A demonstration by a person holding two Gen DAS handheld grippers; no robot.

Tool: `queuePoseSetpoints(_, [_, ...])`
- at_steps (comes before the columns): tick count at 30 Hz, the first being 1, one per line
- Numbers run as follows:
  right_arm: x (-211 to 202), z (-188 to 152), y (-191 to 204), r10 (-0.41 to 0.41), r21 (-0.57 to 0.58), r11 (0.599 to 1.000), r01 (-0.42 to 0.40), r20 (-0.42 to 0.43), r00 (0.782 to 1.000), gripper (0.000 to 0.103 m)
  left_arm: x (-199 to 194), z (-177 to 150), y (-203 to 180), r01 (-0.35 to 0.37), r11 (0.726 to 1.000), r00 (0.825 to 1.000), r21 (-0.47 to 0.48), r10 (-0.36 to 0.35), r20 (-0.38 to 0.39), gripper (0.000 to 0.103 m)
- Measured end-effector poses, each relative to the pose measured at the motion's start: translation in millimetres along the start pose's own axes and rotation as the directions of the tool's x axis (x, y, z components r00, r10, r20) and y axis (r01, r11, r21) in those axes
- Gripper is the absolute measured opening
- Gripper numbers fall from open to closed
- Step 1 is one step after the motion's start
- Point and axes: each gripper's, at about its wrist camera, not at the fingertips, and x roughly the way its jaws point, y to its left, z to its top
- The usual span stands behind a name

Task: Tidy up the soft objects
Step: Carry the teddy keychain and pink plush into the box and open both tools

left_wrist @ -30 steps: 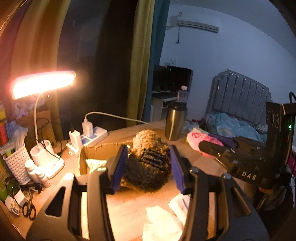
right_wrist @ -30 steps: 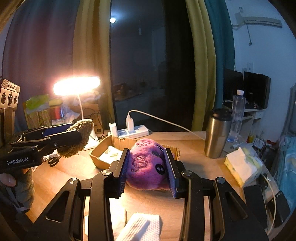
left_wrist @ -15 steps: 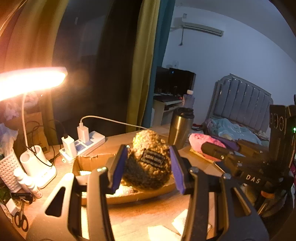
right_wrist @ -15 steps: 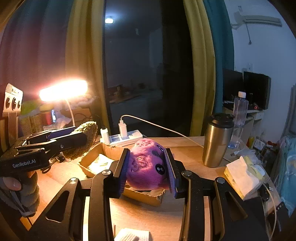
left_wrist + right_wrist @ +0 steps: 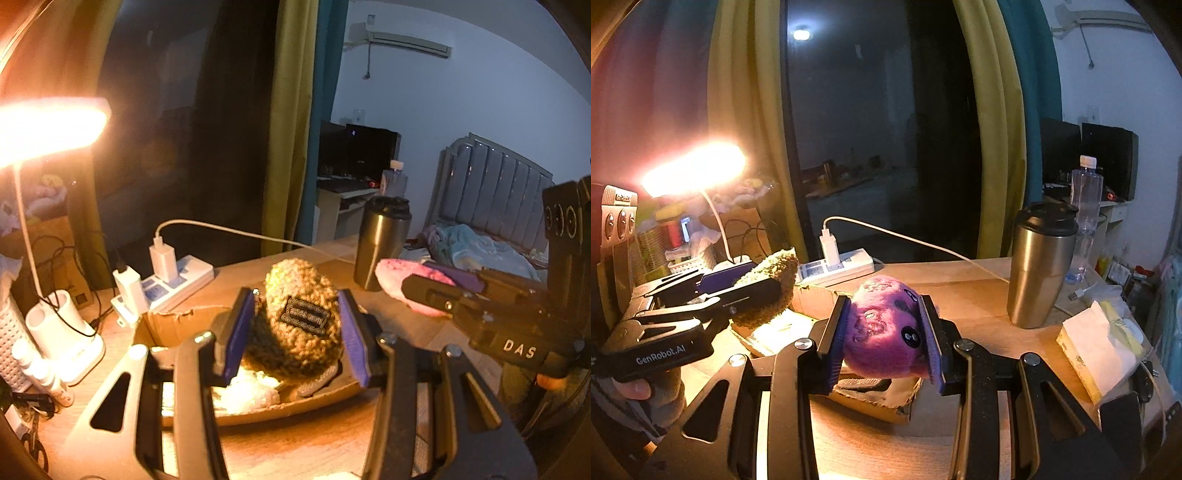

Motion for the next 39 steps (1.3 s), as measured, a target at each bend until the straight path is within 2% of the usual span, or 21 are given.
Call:
queuePoseSetpoints(11, [28, -3, -9, 0.02, 0.016, 1.0, -0.02, -0.024, 1.0, 0.039, 41, -14, 1, 0.024, 1.0, 0.997, -0.017, -0.025, -0.068, 0.047])
queuePoseSetpoints(14, [36, -2, -13, 0.023, 0.025, 0.999, -0.022, -0.029, 0.999, 0.039, 58, -21, 0, 0.043, 0.999, 0.992, -0.015, -0.044, -0.122, 0.049])
queuePoseSetpoints(18, [46, -2, -19, 0.022, 0.031, 0.999, -0.021, -0.038, 0.999, 0.039, 76, -29, -4, 0.058, 0.998, 0.982, 0.005, -0.056, -0.181, 0.063])
queuePoseSetpoints(20, [51, -2, -20, 0.021, 0.033, 0.999, -0.02, -0.047, 0.999, 0.039, 81, -31, -2, 0.062, 0.998, 0.979, -0.015, -0.064, -0.196, 0.064])
queuePoseSetpoints(30, [79, -7, -17, 0.009, 0.025, 1.0, -0.007, -0.1, 0.995, 0.039, 76, -31, 18, 0.022, 0.998, 0.983, -0.055, -0.032, -0.182, 0.064])
queuePoseSetpoints(34, [87, -11, -14, -0.023, 0.017, 1.0, 0.025, -0.136, 0.99, 0.054, 72, -30, 19, 0.019, 0.998, 0.984, -0.055, -0.029, -0.176, 0.064])
queuePoseSetpoints(39, [74, -5, -14, -0.033, 0.023, 0.999, 0.036, -0.11, 0.993, 0.054, 62, -28, 19, 0.013, 0.999, 0.987, -0.051, -0.021, -0.158, 0.064])
